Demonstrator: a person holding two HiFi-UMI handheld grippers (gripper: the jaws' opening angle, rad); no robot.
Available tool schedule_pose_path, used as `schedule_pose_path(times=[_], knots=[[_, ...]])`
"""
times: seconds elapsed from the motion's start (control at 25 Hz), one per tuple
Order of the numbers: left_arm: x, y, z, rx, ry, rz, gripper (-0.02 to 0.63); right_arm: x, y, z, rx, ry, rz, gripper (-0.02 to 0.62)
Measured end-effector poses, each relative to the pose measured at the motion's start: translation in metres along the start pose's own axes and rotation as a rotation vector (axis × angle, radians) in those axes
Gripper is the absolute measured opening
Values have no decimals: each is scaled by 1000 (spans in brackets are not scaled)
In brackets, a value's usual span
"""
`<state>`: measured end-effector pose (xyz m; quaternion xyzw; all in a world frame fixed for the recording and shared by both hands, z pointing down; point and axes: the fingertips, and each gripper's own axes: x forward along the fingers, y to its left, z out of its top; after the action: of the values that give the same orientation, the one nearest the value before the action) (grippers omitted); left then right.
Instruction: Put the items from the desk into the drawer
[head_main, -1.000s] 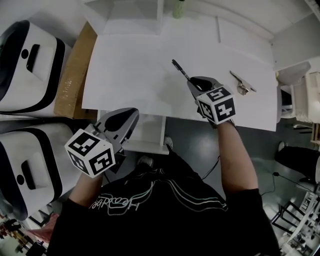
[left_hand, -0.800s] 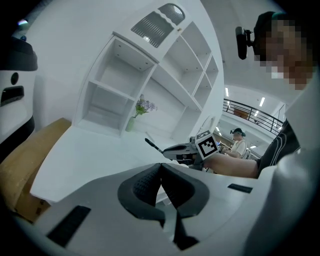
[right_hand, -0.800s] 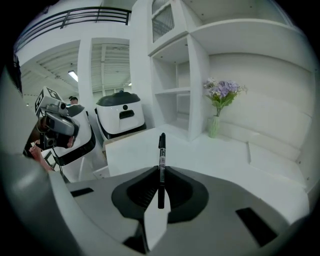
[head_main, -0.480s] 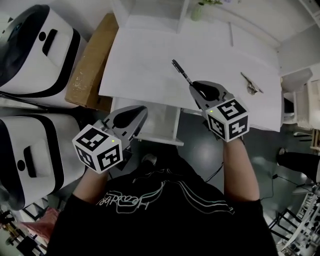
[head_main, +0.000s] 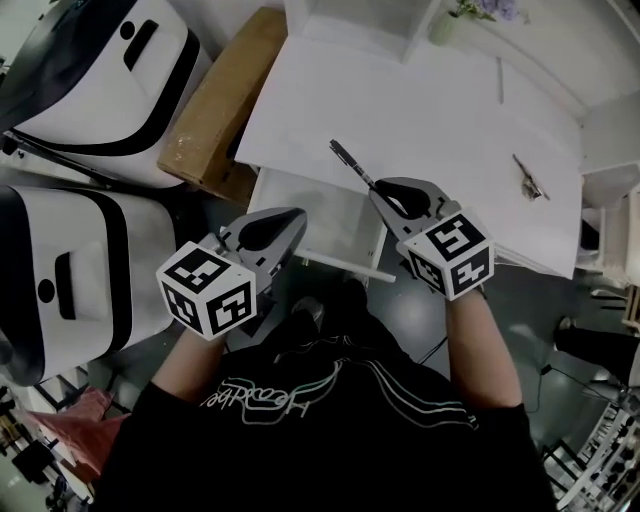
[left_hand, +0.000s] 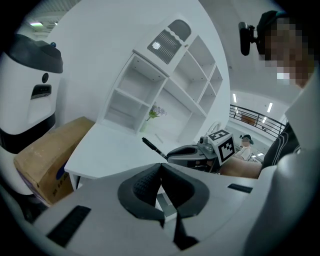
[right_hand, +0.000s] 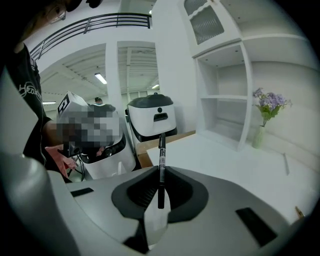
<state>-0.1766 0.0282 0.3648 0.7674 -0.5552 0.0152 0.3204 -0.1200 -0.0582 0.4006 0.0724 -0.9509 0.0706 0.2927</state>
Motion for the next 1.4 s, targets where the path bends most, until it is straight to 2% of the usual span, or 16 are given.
schedule_pose_path(times=[0.32,0.68,1.04,1.4], knots=[[-19,20,-17,-43,-1,52,20,44,37,-29,-37,101,111,66],[-40,50,-35,-102,4,112,20,97,59,-81,-97,256,160,66],[-47,73,-61,-161,53,165,20,151,53,-134,-165,398,170,66],[-39,83,-82,-181,103,168,20,190,40,-190,-219,568,214,66]])
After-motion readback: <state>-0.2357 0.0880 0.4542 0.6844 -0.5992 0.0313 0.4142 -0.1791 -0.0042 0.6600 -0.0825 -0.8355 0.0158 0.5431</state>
